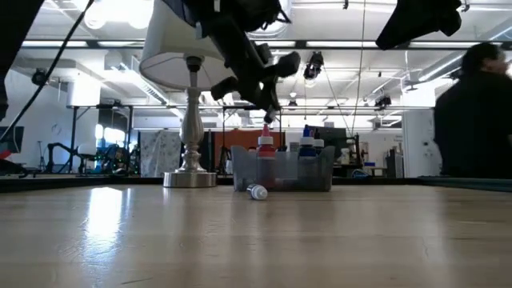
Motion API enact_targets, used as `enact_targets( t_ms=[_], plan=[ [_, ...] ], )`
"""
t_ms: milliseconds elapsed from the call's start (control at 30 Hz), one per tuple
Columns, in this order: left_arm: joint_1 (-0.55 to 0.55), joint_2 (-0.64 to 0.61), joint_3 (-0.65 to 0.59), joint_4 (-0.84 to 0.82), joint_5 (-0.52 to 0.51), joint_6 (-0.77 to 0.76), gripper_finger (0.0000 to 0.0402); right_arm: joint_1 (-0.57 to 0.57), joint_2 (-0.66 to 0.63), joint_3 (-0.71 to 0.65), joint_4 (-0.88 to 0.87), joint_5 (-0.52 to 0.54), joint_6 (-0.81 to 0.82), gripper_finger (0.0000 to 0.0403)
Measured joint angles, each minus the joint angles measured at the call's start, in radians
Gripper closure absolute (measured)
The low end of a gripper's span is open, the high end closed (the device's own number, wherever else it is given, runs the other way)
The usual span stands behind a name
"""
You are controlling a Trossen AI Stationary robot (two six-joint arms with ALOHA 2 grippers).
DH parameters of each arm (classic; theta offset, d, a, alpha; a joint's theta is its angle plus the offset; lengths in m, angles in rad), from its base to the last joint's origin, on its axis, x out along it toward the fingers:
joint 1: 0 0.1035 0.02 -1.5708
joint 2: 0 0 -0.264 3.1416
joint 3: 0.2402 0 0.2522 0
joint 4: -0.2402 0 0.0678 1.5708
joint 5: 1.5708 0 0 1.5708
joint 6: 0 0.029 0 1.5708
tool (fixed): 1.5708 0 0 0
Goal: Pick & Place food coloring
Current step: Put the small light blue food coloring bottle into the bin, then put the small black food coloring bottle into the bin
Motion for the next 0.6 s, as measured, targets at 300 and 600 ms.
enact_targets(
  t_ms=[300, 600],
  plan=[
    [-0.003, 0.094, -0.001, 0.048, -0.149, -0.028, 0.0352, 0.0, 0.0, 0.0, -0.001, -0.008, 0.002, 0.0326],
    [-0.039, 0.105, 0.004, 0.047, -0.159, 0.029, 0.0272, 0.0, 0.0, 0.0, -0.007, -0.035, -0.007, 0.0333]
  ],
)
